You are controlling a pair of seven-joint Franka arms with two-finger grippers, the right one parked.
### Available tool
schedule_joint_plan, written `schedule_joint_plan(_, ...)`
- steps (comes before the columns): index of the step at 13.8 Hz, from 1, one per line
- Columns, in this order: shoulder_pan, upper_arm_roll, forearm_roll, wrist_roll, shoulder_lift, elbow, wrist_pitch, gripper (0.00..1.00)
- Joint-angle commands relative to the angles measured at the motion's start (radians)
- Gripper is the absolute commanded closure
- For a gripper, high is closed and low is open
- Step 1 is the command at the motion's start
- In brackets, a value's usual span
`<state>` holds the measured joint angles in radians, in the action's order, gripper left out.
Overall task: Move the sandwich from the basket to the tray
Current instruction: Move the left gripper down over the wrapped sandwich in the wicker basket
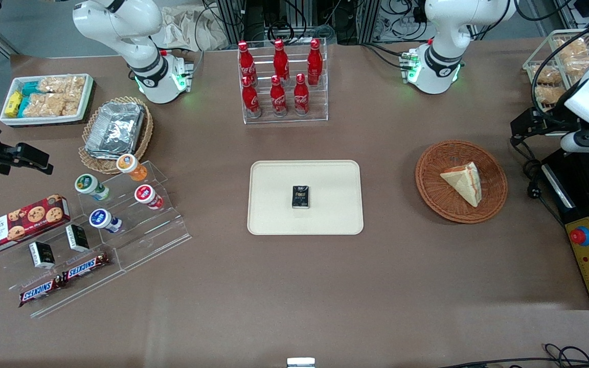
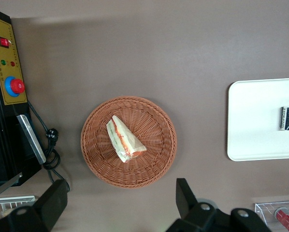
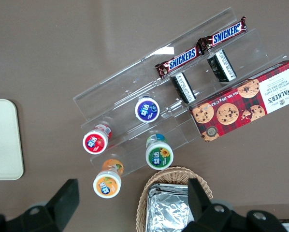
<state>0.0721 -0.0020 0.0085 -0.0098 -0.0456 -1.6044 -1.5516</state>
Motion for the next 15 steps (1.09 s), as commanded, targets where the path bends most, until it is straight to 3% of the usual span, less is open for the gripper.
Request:
schedule_joint_plan(1,-0.006,-0.003,0.011,-0.001,0.010,0.012,0.008,0.00)
schedule_joint_plan(3,-0.006,0.000,0.013,-0.004,0.021,0.017,0.008,0.00)
schedule_joint_plan(6,-0.006,0.007,0.010,-0.224,0.015,-0.017,0.021,0.00)
schedule_joint_plan(8,-0.006,0.010,0.013,-0.280,0.004,-0.080,0.016,0.00)
schedule_joint_plan(10,-0.006,0.025,0.015,-0.352,-0.045,-0.194,-0.060,0.00)
schedule_joint_plan(15,-0.026,0.028,0.016,-0.491,-0.211,-0.629,-0.439,0.00)
